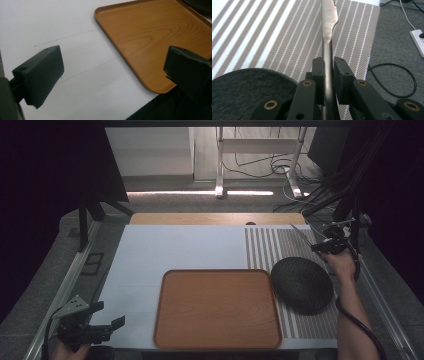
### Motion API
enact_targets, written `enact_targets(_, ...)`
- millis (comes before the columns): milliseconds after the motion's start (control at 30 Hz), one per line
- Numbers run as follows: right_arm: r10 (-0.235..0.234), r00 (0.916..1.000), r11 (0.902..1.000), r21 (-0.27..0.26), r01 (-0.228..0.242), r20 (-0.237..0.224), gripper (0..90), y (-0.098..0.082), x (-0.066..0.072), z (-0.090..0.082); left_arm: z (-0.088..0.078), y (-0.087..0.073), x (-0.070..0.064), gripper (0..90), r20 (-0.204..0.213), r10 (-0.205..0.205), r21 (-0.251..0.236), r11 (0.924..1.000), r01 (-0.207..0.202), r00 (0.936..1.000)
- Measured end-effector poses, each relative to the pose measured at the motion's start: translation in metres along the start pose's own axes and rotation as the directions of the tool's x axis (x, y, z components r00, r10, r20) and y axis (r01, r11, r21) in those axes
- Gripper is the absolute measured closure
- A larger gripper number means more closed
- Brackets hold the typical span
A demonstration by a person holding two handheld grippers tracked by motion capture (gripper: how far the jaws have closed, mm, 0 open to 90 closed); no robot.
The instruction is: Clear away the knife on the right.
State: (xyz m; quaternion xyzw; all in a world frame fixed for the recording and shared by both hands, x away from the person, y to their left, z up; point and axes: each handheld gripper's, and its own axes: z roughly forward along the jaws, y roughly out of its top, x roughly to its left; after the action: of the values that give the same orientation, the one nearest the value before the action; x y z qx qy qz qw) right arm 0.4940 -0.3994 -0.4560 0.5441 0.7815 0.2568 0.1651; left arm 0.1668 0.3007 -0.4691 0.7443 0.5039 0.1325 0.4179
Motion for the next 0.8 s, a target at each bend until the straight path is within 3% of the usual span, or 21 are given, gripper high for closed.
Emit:
enact_targets(200,-0.016,0.9994,0.9998,-0.015,0.016,-0.031,80.2,-0.01,0.021,-0.01,0.0,0.0,0.0,2.9,0.0,-0.003,-0.002,1.0,0.003,1.0)
enact_targets(433,-0.069,0.9955,0.9972,-0.032,0.067,-0.064,80.2,-0.022,0.051,-0.022,0.0,0.0,0.0,2.9,-0.001,0.001,-0.001,1.0,-0.001,1.0)
enact_targets(800,-0.136,0.9791,0.9902,-0.052,0.129,-0.151,80.2,-0.048,0.096,-0.037,0.001,0.0,0.0,2.9,-0.003,0.001,0.001,1.0,-0.001,1.0)
